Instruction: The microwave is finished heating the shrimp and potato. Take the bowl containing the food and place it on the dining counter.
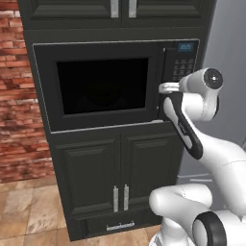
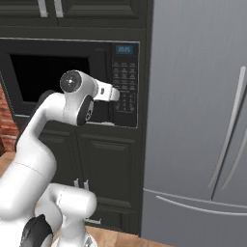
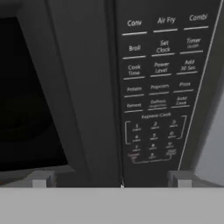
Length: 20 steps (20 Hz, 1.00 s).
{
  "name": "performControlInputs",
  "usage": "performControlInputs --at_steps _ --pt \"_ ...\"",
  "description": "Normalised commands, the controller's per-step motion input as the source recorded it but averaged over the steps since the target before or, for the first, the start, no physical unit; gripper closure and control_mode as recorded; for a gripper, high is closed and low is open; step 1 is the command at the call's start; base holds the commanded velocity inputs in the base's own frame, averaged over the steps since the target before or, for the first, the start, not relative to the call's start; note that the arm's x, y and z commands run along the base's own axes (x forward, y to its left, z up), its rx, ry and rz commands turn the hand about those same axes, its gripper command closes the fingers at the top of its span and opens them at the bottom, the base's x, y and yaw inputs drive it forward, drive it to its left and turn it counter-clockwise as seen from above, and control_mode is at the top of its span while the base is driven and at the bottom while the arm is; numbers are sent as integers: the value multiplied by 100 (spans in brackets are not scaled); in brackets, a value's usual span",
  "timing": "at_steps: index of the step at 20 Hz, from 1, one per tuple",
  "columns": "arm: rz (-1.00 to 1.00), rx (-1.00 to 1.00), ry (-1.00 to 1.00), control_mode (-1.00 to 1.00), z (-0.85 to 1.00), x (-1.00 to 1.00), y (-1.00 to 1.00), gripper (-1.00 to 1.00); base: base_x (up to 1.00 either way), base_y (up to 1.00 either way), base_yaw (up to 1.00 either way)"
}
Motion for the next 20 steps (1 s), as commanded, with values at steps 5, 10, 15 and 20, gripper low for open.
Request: performControlInputs --at_steps 5,10,15,20 --pt "-1 0 2 -100 0 60 0 -100 0 0 0" --pt "0 0 0 -100 0 73 0 -100 0 0 0" --pt "0 0 0 -100 0 76 0 -100 0 0 0" --pt "0 0 0 -100 0 70 0 -100 0 0 0"
